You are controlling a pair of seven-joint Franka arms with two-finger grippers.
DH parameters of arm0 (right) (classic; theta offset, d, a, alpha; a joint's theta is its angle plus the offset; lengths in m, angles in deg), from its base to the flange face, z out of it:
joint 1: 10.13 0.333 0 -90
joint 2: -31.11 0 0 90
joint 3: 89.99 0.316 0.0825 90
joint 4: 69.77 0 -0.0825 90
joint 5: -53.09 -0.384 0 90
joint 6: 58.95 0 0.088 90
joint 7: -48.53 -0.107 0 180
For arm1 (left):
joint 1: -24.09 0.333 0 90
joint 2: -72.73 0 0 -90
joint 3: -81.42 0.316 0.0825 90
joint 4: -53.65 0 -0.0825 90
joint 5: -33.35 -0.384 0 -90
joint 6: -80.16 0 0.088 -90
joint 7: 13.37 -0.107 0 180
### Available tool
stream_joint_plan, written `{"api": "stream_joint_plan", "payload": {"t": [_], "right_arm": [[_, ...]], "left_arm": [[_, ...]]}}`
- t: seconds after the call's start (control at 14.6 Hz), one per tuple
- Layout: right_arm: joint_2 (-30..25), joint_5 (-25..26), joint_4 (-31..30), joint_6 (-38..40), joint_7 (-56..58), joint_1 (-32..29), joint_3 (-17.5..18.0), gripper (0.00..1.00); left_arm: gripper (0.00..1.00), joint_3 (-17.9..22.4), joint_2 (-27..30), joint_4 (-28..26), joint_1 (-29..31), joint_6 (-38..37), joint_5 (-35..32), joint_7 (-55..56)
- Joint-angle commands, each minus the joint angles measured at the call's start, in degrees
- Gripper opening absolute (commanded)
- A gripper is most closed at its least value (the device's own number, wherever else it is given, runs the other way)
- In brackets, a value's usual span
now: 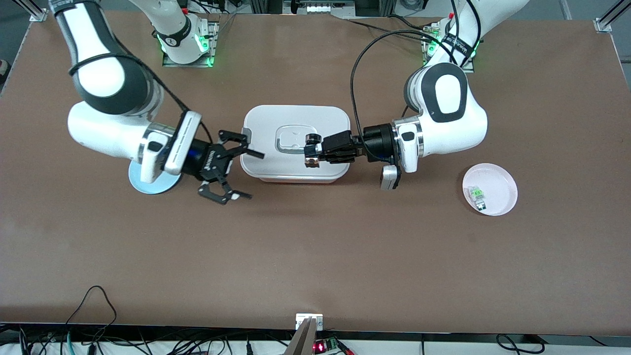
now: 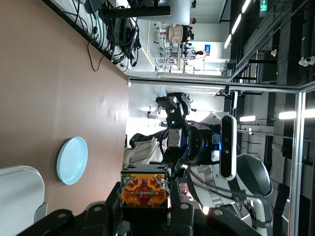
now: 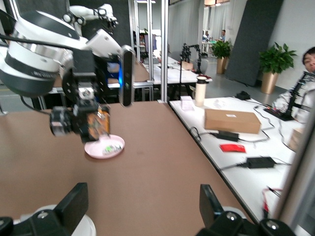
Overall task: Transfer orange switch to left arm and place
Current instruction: 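Open the right gripper and pull it back while the left gripper holds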
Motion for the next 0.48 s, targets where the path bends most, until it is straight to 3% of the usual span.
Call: {"api": "stream_joint_plan", "payload": {"t": [0.0, 0.2, 0.41], "right_arm": [[-1.4, 3.6, -2.7, 0.1, -3.1, -1.8, 0.3, 1.00], [-1.6, 10.5, -3.5, 0.0, -12.6, -3.6, -1.1, 1.00], [-1.8, 19.5, -2.9, -0.4, -29.5, -3.9, -5.0, 1.00]], "left_arm": [[0.00, 0.3, 1.0, -0.5, 1.7, -2.8, -5.5, 0.1], [0.00, 0.4, 1.0, 0.4, 5.3, -7.2, -19.6, -0.1], [0.00, 0.4, 0.9, 2.2, 8.8, -13.7, -34.2, -0.2]]}}
